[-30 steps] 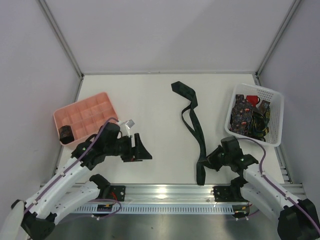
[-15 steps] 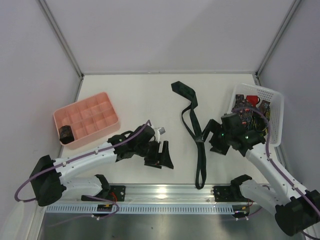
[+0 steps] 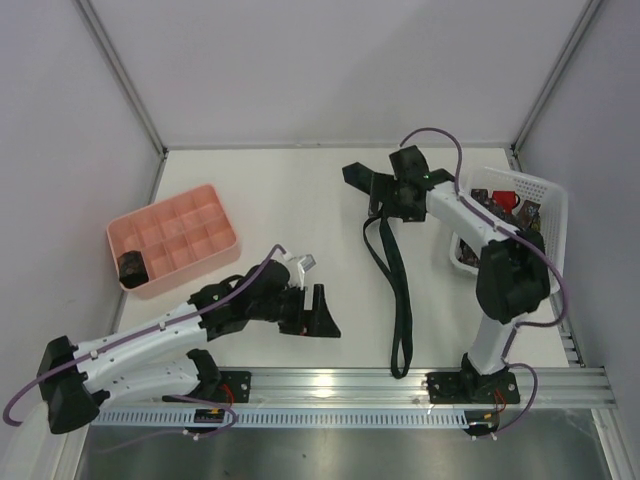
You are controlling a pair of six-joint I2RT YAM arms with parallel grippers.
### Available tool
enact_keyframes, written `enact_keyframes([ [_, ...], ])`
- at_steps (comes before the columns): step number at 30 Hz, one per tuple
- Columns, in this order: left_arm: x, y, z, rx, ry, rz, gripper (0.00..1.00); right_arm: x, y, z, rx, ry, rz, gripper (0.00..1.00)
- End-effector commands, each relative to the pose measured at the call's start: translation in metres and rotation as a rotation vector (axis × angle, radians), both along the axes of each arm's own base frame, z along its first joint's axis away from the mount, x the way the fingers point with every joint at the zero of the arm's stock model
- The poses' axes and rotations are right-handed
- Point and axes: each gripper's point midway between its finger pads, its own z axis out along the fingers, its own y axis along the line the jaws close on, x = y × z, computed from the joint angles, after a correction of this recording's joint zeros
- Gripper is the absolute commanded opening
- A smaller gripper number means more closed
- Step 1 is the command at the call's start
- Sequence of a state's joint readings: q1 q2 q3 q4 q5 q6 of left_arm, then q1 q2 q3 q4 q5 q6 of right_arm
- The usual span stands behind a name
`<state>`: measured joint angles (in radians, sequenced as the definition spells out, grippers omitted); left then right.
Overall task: Roll the ties
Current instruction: Move the tie to the center of the board
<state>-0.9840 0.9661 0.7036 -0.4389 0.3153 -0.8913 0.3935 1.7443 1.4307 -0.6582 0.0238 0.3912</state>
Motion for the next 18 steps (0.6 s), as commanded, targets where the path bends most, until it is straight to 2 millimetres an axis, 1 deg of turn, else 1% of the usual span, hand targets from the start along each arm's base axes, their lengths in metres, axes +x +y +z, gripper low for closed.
enact_keyframes([
  [1, -0.001, 0.01, -0.009, 0.018, -0.003, 0.043, 0.87, 0.051, 0.0, 0.009, -0.011, -0.074, -0.108, 1.0],
  [2, -0.001, 0.011, -0.009, 0.016, -0.009, 0.046, 0.88, 0.058, 0.001, 0.005, -0.009, -0.066, -0.131, 1.0],
  [3, -0.001, 0.013, -0.011, 0.019, -0.013, 0.048, 0.88, 0.074, 0.003, -0.002, -0.019, -0.063, -0.162, 1.0],
  [4, -0.001, 0.014, -0.012, 0.022, -0.021, 0.051, 0.88, 0.076, 0.003, -0.009, -0.025, -0.039, -0.188, 1.0],
  [5, 0.0, 0.014, -0.012, 0.023, -0.029, 0.053, 0.88, 0.083, 0.003, -0.012, -0.03, -0.032, -0.208, 1.0],
  [6, 0.001, 0.014, -0.012, 0.024, -0.034, 0.053, 0.87, 0.096, 0.004, -0.021, -0.044, -0.022, -0.229, 1.0],
  [8, 0.004, 0.014, -0.014, 0.039, -0.039, 0.064, 0.86, 0.101, 0.004, -0.03, -0.066, 0.008, -0.245, 0.97],
  [9, 0.005, 0.012, -0.015, 0.05, -0.036, 0.065, 0.86, 0.103, 0.001, -0.045, -0.091, 0.038, -0.257, 0.95],
  [10, 0.006, 0.011, -0.017, 0.062, -0.036, 0.067, 0.85, 0.111, 0.002, -0.04, -0.084, 0.022, -0.263, 0.92],
  [11, 0.006, 0.01, -0.018, 0.073, -0.033, 0.064, 0.85, 0.11, 0.0, -0.044, -0.098, 0.041, -0.272, 0.88],
  [13, 0.008, 0.003, -0.02, 0.106, -0.034, 0.05, 0.83, 0.113, -0.01, -0.051, -0.117, 0.064, -0.306, 0.84],
  [14, 0.008, 0.0, -0.021, 0.122, -0.038, 0.048, 0.82, 0.114, -0.012, -0.053, -0.107, 0.072, -0.32, 0.81],
  [15, 0.01, -0.006, -0.017, 0.123, -0.045, 0.04, 0.82, 0.114, -0.012, -0.056, -0.091, 0.084, -0.318, 0.79],
  [16, 0.012, -0.009, -0.022, 0.142, -0.039, 0.033, 0.82, 0.116, -0.018, -0.061, -0.087, 0.098, -0.33, 0.78],
  [17, 0.012, -0.014, -0.021, 0.145, -0.039, 0.027, 0.82, 0.117, -0.02, -0.063, -0.081, 0.103, -0.337, 0.76],
  [18, 0.014, -0.021, -0.015, 0.133, -0.05, 0.018, 0.82, 0.117, -0.019, -0.065, -0.063, 0.111, -0.325, 0.75],
])
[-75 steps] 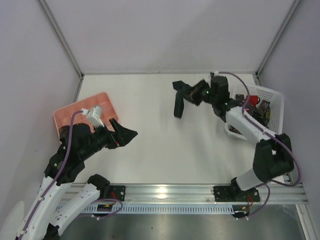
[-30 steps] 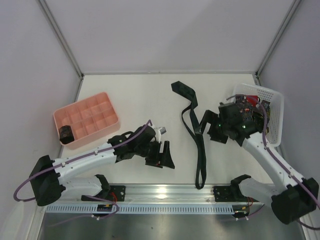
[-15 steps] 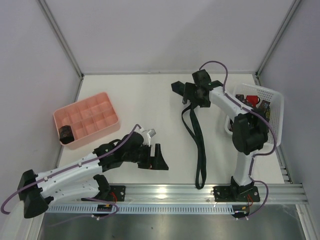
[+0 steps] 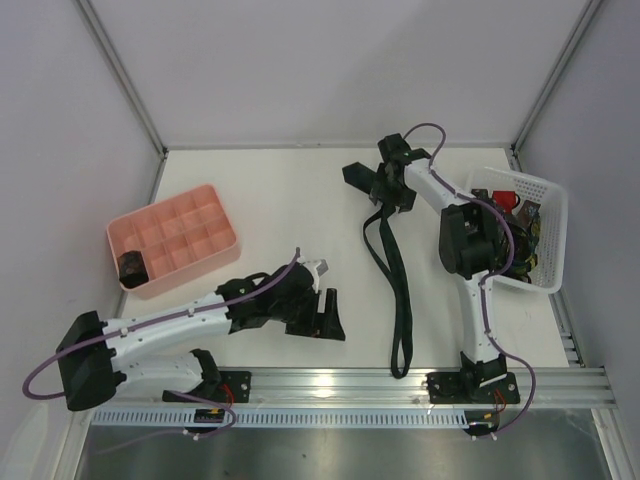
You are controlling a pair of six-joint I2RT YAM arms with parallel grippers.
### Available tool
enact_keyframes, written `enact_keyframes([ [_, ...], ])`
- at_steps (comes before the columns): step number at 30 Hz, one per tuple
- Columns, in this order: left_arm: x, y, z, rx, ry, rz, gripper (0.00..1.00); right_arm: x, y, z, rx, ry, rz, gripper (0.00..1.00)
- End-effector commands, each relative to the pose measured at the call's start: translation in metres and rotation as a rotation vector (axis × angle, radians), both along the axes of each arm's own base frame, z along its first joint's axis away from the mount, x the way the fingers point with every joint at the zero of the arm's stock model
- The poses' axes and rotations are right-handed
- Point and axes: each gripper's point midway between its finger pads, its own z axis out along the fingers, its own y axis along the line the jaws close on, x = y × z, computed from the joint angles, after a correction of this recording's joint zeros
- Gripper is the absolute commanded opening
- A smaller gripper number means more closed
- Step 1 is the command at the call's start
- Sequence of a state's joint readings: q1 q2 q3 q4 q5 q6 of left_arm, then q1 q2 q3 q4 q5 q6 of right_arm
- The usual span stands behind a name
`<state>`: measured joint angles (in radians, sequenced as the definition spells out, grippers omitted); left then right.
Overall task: Roll the ties
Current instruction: Flatten the tie
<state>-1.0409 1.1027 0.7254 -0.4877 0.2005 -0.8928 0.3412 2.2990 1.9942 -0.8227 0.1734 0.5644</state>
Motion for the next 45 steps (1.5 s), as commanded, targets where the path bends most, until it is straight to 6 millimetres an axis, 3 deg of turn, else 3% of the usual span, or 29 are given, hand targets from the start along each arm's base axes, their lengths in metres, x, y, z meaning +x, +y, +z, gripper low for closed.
enact_keyframes([
  [1, 0.013, -0.026, 0.022, -0.034, -0.059, -0.021, 0.82, 0.013, -0.01, 0.009, 0.043, -0.011, -0.04, 0.72],
  [3, 0.014, -0.039, 0.029, -0.049, -0.072, -0.046, 0.83, 0.014, -0.01, 0.002, 0.085, 0.013, -0.025, 0.58],
  [4, 0.015, -0.046, 0.019, -0.02, -0.058, -0.057, 0.83, 0.014, -0.009, 0.0, 0.1, 0.022, -0.016, 0.51],
  [5, 0.013, -0.052, 0.019, -0.015, -0.057, -0.073, 0.83, 0.013, -0.014, -0.003, 0.118, 0.036, -0.022, 0.36],
  [7, 0.019, -0.069, 0.022, -0.002, -0.072, -0.072, 0.83, 0.009, -0.009, -0.004, 0.173, 0.058, -0.003, 0.24],
  [8, 0.021, -0.074, 0.004, 0.06, -0.058, -0.069, 0.84, 0.008, -0.013, -0.005, 0.185, 0.065, -0.01, 0.12],
  [10, 0.025, -0.093, 0.012, 0.085, -0.091, -0.075, 0.84, 0.005, -0.02, -0.002, 0.222, 0.08, -0.028, 0.0],
  [14, 0.041, -0.12, 0.005, 0.227, -0.174, -0.052, 0.83, 0.001, -0.016, 0.006, 0.337, 0.099, -0.017, 0.0],
  [18, 0.051, -0.152, -0.003, 0.251, -0.183, -0.007, 0.76, -0.009, -0.023, 0.003, 0.322, 0.137, -0.026, 0.0],
  [19, 0.051, -0.158, -0.018, 0.275, -0.168, -0.013, 0.73, -0.01, -0.032, 0.008, 0.32, 0.129, -0.04, 0.0],
  [21, 0.043, -0.174, -0.023, 0.258, -0.13, -0.043, 0.57, -0.021, -0.039, 0.0, 0.365, 0.162, -0.064, 0.0],
  [24, 0.018, -0.184, -0.039, 0.231, -0.073, -0.102, 0.52, -0.024, -0.051, 0.002, 0.479, 0.147, -0.087, 0.0],
  [25, 0.01, -0.189, -0.037, 0.182, -0.065, -0.13, 0.49, -0.02, -0.052, 0.005, 0.493, 0.125, -0.076, 0.0],
  [26, -0.001, -0.215, -0.011, 0.006, -0.069, -0.179, 0.44, -0.018, -0.057, 0.007, 0.509, 0.12, -0.079, 0.0],
  [27, -0.008, -0.207, -0.024, -0.005, -0.045, -0.179, 0.41, -0.016, -0.059, 0.008, 0.521, 0.112, -0.071, 0.0],
  [31, -0.014, -0.217, -0.021, -0.092, -0.021, -0.199, 0.29, -0.001, -0.074, 0.016, 0.494, 0.05, -0.013, 0.02],
  [33, -0.014, -0.22, -0.025, -0.073, -0.021, -0.205, 0.19, 0.007, -0.096, 0.014, 0.482, 0.043, -0.037, 0.04],
  [34, -0.013, -0.219, -0.024, -0.069, -0.02, -0.198, 0.14, 0.009, -0.1, 0.012, 0.478, 0.04, -0.031, 0.09],
  [36, -0.011, -0.208, -0.022, -0.058, -0.008, -0.152, 0.1, 0.014, -0.111, 0.007, 0.498, 0.04, -0.036, 0.3],
  [37, -0.011, -0.204, -0.022, -0.058, 0.0, -0.141, 0.11, 0.018, -0.115, 0.01, 0.496, 0.034, -0.04, 0.47],
  [38, -0.011, -0.191, -0.031, -0.026, 0.02, -0.124, 0.1, 0.021, -0.12, 0.012, 0.49, 0.029, -0.047, 0.55],
  [39, -0.012, -0.185, -0.022, -0.037, 0.016, -0.119, 0.1, 0.018, -0.124, 0.013, 0.49, 0.047, -0.055, 0.59],
  [43, -0.014, -0.155, -0.017, -0.006, 0.006, -0.12, 0.11, 0.023, -0.133, 0.061, 0.419, -0.026, -0.024, 0.64],
  [45, -0.016, -0.149, -0.014, -0.002, -0.009, -0.15, 0.11, 0.01, -0.143, 0.067, 0.348, -0.002, -0.057, 0.64],
])
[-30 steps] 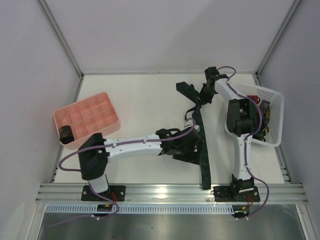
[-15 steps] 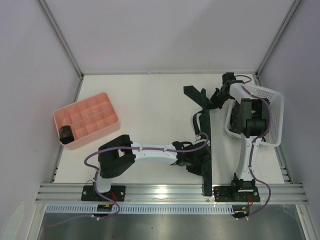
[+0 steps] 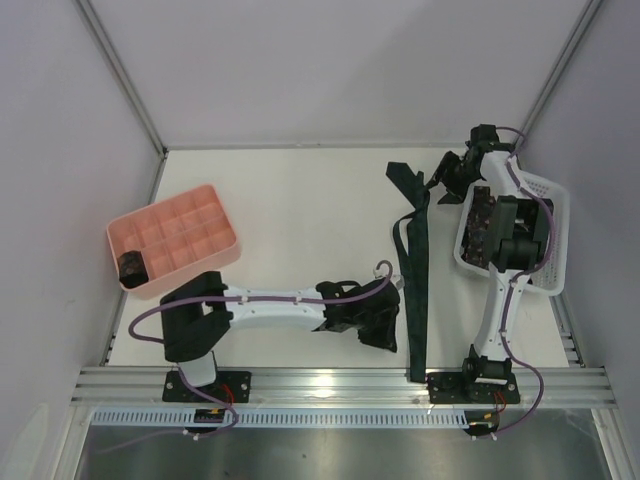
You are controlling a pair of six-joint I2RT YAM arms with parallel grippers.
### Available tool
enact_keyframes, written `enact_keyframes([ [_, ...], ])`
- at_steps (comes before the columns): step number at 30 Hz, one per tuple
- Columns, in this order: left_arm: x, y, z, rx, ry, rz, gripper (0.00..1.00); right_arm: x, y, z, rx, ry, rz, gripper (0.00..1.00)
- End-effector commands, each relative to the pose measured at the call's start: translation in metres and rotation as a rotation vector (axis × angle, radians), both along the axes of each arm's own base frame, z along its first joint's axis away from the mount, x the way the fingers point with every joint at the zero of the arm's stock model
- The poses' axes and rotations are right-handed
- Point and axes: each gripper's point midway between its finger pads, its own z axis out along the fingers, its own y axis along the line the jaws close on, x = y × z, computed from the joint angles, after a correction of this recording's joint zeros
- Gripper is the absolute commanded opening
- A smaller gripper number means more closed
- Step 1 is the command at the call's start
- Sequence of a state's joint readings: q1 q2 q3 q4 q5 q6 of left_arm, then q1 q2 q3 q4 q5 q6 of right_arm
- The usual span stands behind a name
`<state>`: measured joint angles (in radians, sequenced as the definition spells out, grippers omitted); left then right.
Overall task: Roll the ties
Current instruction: Flatten the tie
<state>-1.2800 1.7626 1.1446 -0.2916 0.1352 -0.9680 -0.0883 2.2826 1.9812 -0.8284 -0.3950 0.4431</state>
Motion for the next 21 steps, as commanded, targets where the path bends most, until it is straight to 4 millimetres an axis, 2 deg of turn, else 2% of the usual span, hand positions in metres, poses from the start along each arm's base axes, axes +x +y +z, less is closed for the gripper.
enact_keyframes([
  [1, -0.001, 0.002, 0.032, -0.069, -0.028, -0.028, 0.1, -0.014, -0.012, 0.062, -0.115, -0.071, 0.008, 0.63],
  [3, -0.003, -0.012, 0.043, -0.123, -0.033, -0.072, 0.08, -0.033, -0.01, 0.064, -0.129, -0.043, 0.017, 0.62],
  [4, -0.006, -0.022, 0.042, -0.144, -0.02, -0.106, 0.04, -0.04, -0.012, 0.08, -0.141, -0.067, 0.001, 0.6],
  [5, -0.006, -0.029, 0.041, -0.153, -0.015, -0.116, 0.01, -0.057, -0.008, 0.072, -0.121, -0.028, -0.001, 0.58],
  [7, -0.004, -0.05, 0.05, -0.206, -0.014, -0.139, 0.01, -0.068, 0.002, 0.084, -0.057, -0.054, -0.007, 0.54],
  [8, -0.004, -0.06, 0.041, -0.19, -0.001, -0.147, 0.01, -0.077, 0.007, 0.108, -0.037, -0.108, -0.007, 0.53],
  [9, -0.002, -0.064, 0.036, -0.18, 0.004, -0.148, 0.0, -0.084, 0.011, 0.105, -0.01, -0.111, -0.003, 0.52],
  [10, -0.001, -0.067, 0.029, -0.167, 0.006, -0.149, 0.01, -0.09, 0.014, 0.114, 0.007, -0.129, -0.001, 0.5],
  [11, 0.0, -0.069, 0.016, -0.14, 0.014, -0.151, 0.01, -0.097, 0.018, 0.131, 0.029, -0.169, 0.006, 0.49],
  [14, 0.002, -0.077, 0.011, -0.148, 0.014, -0.147, 0.01, -0.102, 0.036, 0.124, 0.121, -0.192, 0.059, 0.48],
  [15, 0.003, -0.077, 0.004, -0.136, 0.023, -0.141, 0.0, -0.099, 0.039, 0.111, 0.13, -0.147, 0.065, 0.47],
  [18, 0.005, -0.078, -0.01, -0.116, 0.037, -0.136, 0.0, -0.097, 0.043, 0.099, 0.165, -0.086, 0.073, 0.47],
  [21, 0.008, -0.078, -0.027, -0.08, 0.041, -0.135, 0.0, -0.089, 0.041, 0.119, 0.157, -0.149, 0.067, 0.47],
])
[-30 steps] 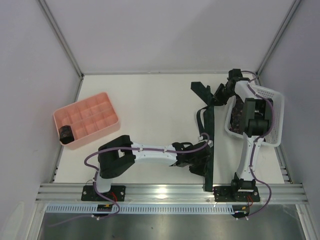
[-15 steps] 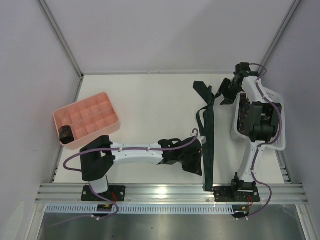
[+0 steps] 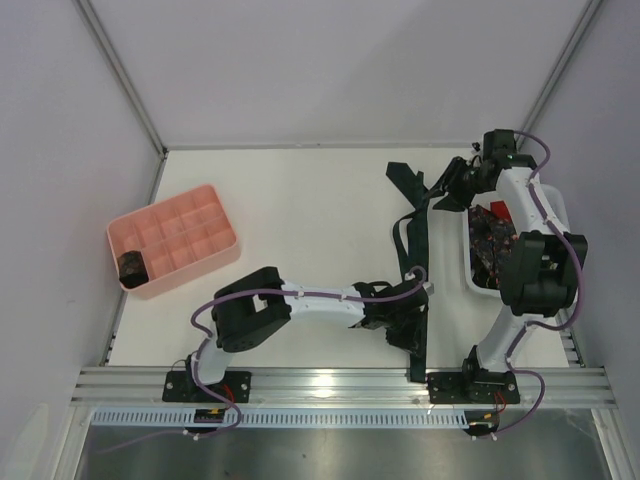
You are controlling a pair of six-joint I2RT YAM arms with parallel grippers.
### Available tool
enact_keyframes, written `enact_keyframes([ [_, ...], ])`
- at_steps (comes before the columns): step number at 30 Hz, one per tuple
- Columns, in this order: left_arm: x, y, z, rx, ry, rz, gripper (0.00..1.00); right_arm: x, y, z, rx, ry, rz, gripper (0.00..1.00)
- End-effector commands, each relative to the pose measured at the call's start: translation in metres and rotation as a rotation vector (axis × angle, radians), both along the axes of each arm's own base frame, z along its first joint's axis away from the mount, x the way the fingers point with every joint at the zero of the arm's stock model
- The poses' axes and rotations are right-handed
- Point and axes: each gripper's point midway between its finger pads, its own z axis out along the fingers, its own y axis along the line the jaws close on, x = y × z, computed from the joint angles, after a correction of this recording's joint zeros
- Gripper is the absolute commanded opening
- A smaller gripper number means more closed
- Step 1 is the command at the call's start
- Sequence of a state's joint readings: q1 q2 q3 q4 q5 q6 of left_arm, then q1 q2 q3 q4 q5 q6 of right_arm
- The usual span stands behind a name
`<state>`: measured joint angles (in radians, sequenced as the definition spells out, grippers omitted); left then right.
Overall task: Roll the ties
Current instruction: Flatten the tie
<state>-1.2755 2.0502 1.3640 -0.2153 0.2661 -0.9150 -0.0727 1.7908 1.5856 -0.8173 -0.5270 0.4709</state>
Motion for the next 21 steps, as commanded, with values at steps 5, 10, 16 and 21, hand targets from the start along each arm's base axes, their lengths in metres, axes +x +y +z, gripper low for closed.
enact_keyframes([
  [5, 0.012, 0.034, -0.048, 0.177, 0.04, 0.038, 0.0, 0.01, 0.005, 0.017, 0.039, -0.047, 0.003, 0.47],
  [10, 0.03, 0.111, -0.067, 0.312, 0.105, 0.15, 0.0, 0.007, 0.015, -0.008, 0.043, -0.005, 0.019, 0.47],
  [16, 0.04, 0.196, -0.058, 0.451, 0.089, 0.197, 0.0, 0.008, 0.043, -0.033, 0.032, 0.032, 0.066, 0.46],
  [21, 0.033, 0.262, -0.035, 0.546, 0.056, 0.265, 0.01, 0.019, 0.06, -0.048, 0.032, 0.054, 0.074, 0.46],
])
